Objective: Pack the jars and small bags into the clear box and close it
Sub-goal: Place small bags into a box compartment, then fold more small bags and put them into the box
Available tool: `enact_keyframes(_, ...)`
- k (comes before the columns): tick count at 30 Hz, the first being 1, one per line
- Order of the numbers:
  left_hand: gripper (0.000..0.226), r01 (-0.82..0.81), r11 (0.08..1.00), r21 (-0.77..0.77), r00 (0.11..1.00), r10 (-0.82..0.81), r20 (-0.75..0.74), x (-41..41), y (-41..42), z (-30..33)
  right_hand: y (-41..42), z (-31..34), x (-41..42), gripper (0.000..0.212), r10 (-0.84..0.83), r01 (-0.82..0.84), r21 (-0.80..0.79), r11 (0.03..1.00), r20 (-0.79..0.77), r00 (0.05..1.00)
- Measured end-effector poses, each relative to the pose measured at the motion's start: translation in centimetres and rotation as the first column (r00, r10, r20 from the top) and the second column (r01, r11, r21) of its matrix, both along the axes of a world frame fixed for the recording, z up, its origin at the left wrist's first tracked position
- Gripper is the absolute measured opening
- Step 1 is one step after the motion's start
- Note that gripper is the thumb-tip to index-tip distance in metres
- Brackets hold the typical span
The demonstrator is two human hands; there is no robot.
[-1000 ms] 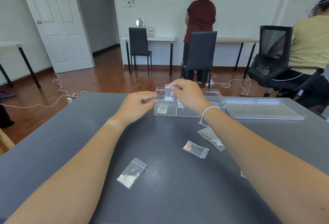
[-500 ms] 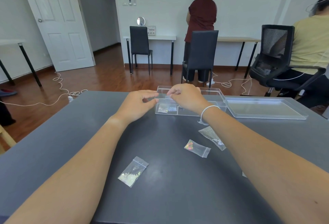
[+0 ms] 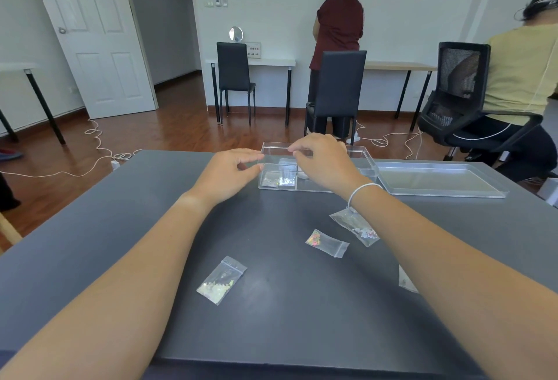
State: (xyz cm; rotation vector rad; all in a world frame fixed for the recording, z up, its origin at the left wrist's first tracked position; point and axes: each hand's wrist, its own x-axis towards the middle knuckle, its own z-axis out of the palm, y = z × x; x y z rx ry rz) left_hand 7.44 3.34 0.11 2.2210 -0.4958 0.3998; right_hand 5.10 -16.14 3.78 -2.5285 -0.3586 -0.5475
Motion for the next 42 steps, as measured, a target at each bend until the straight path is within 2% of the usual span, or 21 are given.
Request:
enact_keyframes(8,0.026,-0.022,0.998,-0.063,1.0,0.022,-0.009,-2.1,0.3,0.4,-1.9,-1.5,-5.2,0.022,0.091,-0.095,0.065,0.993,0.063,0.994)
enact_keyframes(15,0.02,-0.023,0.998,-0.056,0.998,0.019,-0.06,-5.4,0.7,0.8,-4.2,-3.2,-8.8,0.014,0.179,-0.166,0.115,0.979,-0.109,0.978)
enact_keyframes(18,0.016,0.025,0.999,-0.03,0.995,-0.027,-0.1,-7.3,0.9,0.9,-4.8,-3.9,-9.9,0.012,0.187,-0.179,0.065,0.982,-0.157,0.97)
enact_keyframes(23,0.011,0.06,0.998,-0.023,0.975,-0.063,-0.211,-9.7,1.5,0.5,-5.1,-4.1,-11.3,0.015,0.151,-0.156,-0.021,0.988,-0.154,0.977)
enact_keyframes(31,0.014,0.205,0.973,0.109,0.903,-0.145,-0.405,-12.3,4.0,1.0,-5.5,-4.0,-12.6,0.023,0.149,-0.169,-0.089,0.982,-0.194,0.97)
enact_keyframes(35,0.016,0.254,0.95,0.184,0.875,-0.145,-0.462,-13.2,4.2,1.6,-5.8,-4.0,-12.8,0.021,0.172,-0.191,-0.067,0.979,-0.219,0.96)
enact_keyframes(39,0.017,0.256,0.932,0.257,0.873,-0.109,-0.476,-13.8,4.0,1.9,-5.8,-4.1,-12.9,0.014,0.192,-0.202,-0.022,0.979,-0.226,0.955)
enact_keyframes(42,0.013,0.247,0.926,0.285,0.883,-0.094,-0.459,-14.1,3.7,2.0,-5.7,-4.0,-12.9,0.02,0.204,-0.209,-0.008,0.978,-0.198,0.959)
